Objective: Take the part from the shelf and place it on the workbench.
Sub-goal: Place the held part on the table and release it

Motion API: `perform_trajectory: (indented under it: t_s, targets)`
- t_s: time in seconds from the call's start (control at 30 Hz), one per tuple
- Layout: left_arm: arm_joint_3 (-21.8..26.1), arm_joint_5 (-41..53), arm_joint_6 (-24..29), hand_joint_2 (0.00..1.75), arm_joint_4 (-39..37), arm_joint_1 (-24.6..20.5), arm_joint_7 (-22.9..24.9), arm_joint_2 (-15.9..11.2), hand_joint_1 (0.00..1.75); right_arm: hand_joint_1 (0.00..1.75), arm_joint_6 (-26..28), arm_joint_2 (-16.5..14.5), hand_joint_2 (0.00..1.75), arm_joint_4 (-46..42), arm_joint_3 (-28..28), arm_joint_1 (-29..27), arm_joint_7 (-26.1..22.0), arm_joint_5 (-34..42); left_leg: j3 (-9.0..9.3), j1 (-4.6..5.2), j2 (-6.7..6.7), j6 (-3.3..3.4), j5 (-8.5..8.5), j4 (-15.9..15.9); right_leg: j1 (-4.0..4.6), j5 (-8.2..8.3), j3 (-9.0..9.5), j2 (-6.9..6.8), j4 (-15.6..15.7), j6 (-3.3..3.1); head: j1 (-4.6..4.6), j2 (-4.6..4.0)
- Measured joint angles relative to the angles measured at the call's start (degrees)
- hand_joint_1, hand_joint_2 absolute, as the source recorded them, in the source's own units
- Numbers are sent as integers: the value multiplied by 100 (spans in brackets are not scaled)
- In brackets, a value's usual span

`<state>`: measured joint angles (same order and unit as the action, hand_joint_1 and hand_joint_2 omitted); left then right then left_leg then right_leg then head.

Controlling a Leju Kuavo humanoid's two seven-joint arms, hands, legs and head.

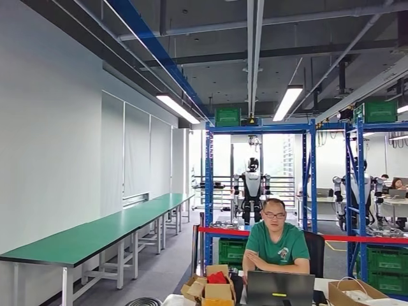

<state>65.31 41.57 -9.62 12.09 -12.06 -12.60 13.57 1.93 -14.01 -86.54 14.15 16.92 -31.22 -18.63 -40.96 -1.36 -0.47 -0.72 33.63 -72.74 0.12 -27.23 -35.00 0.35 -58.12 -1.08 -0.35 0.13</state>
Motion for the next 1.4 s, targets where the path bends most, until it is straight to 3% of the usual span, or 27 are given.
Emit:
perform_trajectory:
  t_s: [0.1, 0.17, 0.27, 0.33, 0.4, 0.47, 0.5, 0.57, 0.63, 0.73, 0.8, 0.83, 0.9, 0.97, 1.0, 1.03, 1.1, 1.13, 1.17, 1.3, 1.33, 1.4]
  targets:
    - [-8, 3, -5, 175, 0, -21, -30, -2, 0, 175, -159, -9, 175, 45, -127, 1, -18, 186, 430, 23, 1, 60, -522, 990, 24, -48, 31, 14, -31, 39, -1, 0]
    - [-9, 4, -8, 175, 0, -31, -35, -3, 0, 175, -223, -10, 175, 66, -185, 4, -39, 206, 544, 41, -2, 85, -578, 1277, 42, -61, 6, 14, -59, 81, -1, 0]
    - [-11, 7, -7, 175, 0, -32, -34, -4, 0, 175, -286, -11, 175, 94, -225, 0, -63, 196, 557, 41, -9, 128, -581, 1322, 28, -104, -17, 4, -98, 154, 0, 0]
    - [-14, 8, -9, 175, 0, -46, -36, -2, 0, 175, -296, -12, 175, 100, -245, -2, -76, 194, 585, 17, -6, 170, -586, 1341, 8, -325, -152, -5, -444, 219, -1, 0]
    - [-16, 8, -10, 175, 0, -52, -36, -3, 0, 175, -291, -13, 175, 107, -271, -20, -85, 194, 601, 16, -3, 193, -575, 1339, -20, -663, -490, -9, -1183, 265, -2, 0]
    - [-16, 7, -9, 175, 0, -50, -38, -4, 0, 175, -286, -12, 175, 123, -298, -58, -86, 197, 608, 17, -4, 200, -567, 1337, -41, -767, -739, -9, -1655, 293, -2, 0]
    - [-16, 7, -8, 175, 0, -49, -39, -4, 0, 175, -286, -12, 175, 131, -306, -72, -86, 200, 615, 17, -8, 199, -563, 1337, -46, -659, -714, -9, -1574, 299, -2, 0]
    - [-17, 7, -8, 175, 0, -50, -43, -4, 0, 175, -289, -16, 175, 138, -318, -79, -89, 211, 637, 16, -15, 186, -548, 1338, -50, -260, -394, -9, -849, 290, -2, 0]
    - [-20, 6, -9, 175, 0, -58, -50, -3, 0, 175, -298, -25, 175, 138, -324, -78, -100, 232, 650, 28, -16, 151, -532, 1344, -27, -33, -91, -2, -207, 252, -1, 1]
    - [-20, 4, -13, 175, 0, -57, -64, 8, 0, 175, -320, -48, 175, 135, -347, -95, -124, 254, 660, 22, -15, 73, -530, 1375, 9, -21, -13, 19, -40, 170, 3, 2]
    - [-20, -2, -11, 175, 0, -58, -100, 16, 0, 175, -330, -72, 175, 128, -366, -105, -147, 239, 626, 16, -9, 33, -423, 1274, -3, 4, 15, 12, 14, 94, 3, 1]
    - [-20, -8, -11, 175, 0, -61, -131, 17, 0, 175, -332, -86, 175, 124, -375, -112, -161, 230, 541, 17, -6, 24, -290, 1075, -12, 14, 31, 4, 40, 59, 4, 1]
    - [-19, -29, -14, 175, 0, -63, -197, 17, 0, 175, -332, -107, 175, 122, -388, -151, -180, 232, 225, 21, -2, 21, 57, 380, -10, 10, 44, -9, 48, 17, 4, 0]
    - [-18, -50, -14, 175, 0, -55, -245, 17, 0, 175, -336, -111, 175, 126, -404, -221, -189, 254, -40, 24, -2, 13, 198, -153, 0, 3, 49, -10, 45, 7, 4, 0]
    - [-18, -55, -10, 175, 0, -53, -257, 17, 0, 175, -340, -111, 175, 129, -413, -252, -195, 263, -44, 23, -1, 13, 117, -138, 1, -2, 53, -6, 42, 7, 4, 0]
    - [-18, -57, -4, 175, 0, -55, -263, 17, 0, 175, -344, -113, 175, 131, -424, -276, -203, 274, 54, 21, 0, 17, -59, 95, 1, -9, 60, 0, 36, 13, 4, 0]
    - [-18, -58, 3, 175, 0, -67, -264, 20, 0, 175, -348, -115, 175, 132, -449, -293, -227, 294, 378, 22, 4, 30, -441, 823, 12, -39, 59, 15, 1, 48, 4, 0]
    - [-18, -58, 4, 175, 0, -73, -265, 25, 0, 175, -349, -116, 175, 133, -462, -295, -237, 302, 496, 24, 5, 42, -538, 1094, 23, -53, 43, 21, -26, 71, 3, 0]
    - [-18, -58, 4, 175, 0, -74, -266, 30, 0, 175, -350, -116, 175, 134, -472, -298, -246, 307, 555, 31, 4, 53, -566, 1238, 33, -62, 25, 25, -48, 95, 2, 1]
    - [-18, -58, 3, 175, 0, -67, -266, 44, 0, 175, -369, -116, 175, 137, -491, -309, -260, 297, 584, 37, -8, 139, -554, 1308, 14, -145, -19, 12, -152, 186, 2, 1]
    - [-18, -58, 3, 175, 0, -77, -264, 48, 0, 175, -369, -116, 175, 137, -493, -305, -266, 293, 593, 26, -7, 164, -558, 1316, 5, -261, -88, 6, -326, 217, 2, 1]
    - [-18, -58, 3, 175, 0, -91, -263, 56, 0, 175, -368, -115, 175, 139, -499, -306, -280, 286, 601, 24, -3, 196, -554, 1317, -14, -599, -389, -5, -994, 264, 1, 0]
